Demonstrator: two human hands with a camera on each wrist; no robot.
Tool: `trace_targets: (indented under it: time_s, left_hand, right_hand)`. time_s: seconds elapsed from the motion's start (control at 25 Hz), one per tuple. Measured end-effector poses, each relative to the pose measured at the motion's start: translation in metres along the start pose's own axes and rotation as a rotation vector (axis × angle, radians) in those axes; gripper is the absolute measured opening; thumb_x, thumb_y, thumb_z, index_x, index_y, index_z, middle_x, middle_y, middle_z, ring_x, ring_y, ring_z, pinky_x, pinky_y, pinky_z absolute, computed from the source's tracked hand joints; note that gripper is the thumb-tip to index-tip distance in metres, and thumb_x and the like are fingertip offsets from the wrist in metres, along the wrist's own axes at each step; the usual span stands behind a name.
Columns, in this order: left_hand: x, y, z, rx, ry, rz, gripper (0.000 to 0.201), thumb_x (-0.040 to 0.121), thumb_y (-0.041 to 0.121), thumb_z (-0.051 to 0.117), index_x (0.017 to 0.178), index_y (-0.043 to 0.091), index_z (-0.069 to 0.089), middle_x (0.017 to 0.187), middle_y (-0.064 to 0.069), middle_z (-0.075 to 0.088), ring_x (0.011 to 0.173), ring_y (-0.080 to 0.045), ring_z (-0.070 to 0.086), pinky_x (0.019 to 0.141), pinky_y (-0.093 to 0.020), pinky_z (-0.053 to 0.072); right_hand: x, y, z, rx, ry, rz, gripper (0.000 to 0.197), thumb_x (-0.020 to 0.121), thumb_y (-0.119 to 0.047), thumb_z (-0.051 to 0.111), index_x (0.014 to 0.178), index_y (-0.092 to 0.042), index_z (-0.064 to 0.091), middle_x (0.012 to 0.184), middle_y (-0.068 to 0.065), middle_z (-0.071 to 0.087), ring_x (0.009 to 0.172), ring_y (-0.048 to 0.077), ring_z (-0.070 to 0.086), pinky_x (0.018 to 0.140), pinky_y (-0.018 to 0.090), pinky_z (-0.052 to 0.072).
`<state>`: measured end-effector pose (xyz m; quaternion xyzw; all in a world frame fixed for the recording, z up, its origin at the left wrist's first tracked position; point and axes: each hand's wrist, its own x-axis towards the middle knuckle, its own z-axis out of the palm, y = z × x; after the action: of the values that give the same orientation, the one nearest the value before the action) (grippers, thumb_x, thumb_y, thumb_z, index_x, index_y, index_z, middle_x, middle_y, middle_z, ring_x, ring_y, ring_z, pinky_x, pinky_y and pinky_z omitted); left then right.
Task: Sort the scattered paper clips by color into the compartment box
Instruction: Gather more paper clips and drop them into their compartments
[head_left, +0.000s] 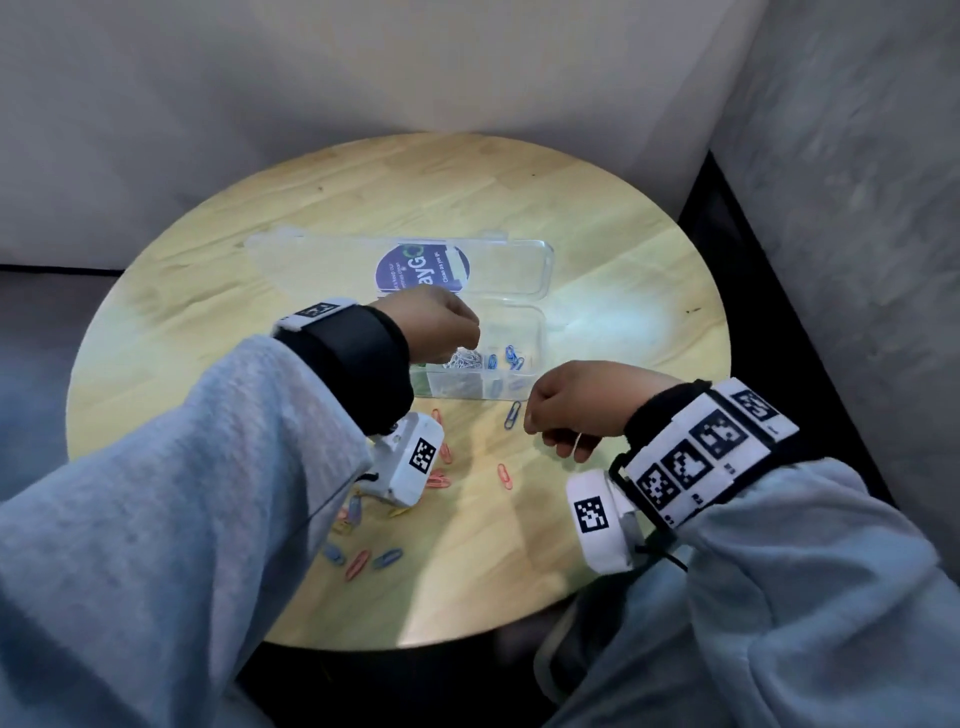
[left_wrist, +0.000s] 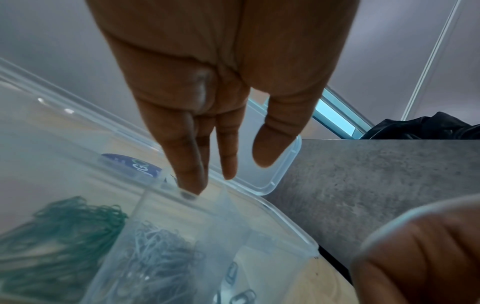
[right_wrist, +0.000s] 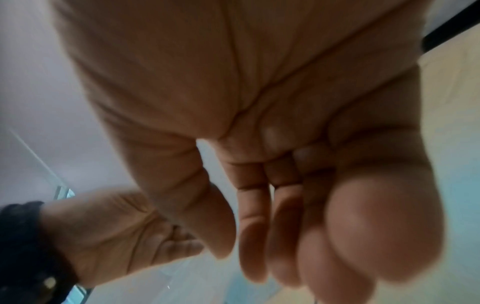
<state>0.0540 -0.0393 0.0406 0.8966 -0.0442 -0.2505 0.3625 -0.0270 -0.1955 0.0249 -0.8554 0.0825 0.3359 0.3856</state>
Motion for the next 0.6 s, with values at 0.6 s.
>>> trace_targets:
  time_s: [0.6]
  left_hand:
    - [-0.033, -0.057, 0.025, 0.77, -0.081, 0.175, 0.049, 0.088, 0.005, 0.045, 0.132, 0.026, 0.052, 0.136, 0.002, 0.051, 0.123, -0.018, 0.049, 0.096, -0.028, 0.041]
  right_hand:
    - [0.032, -0.003, 0.049, -0.573, 0.083, 0.094, 0.015, 0.075, -0.021, 0.06, 0.063, -0.012, 0.058, 0.066, 0.003, 0.063, 0.063, 0.021, 0.061, 0.058, 0.022, 0.046]
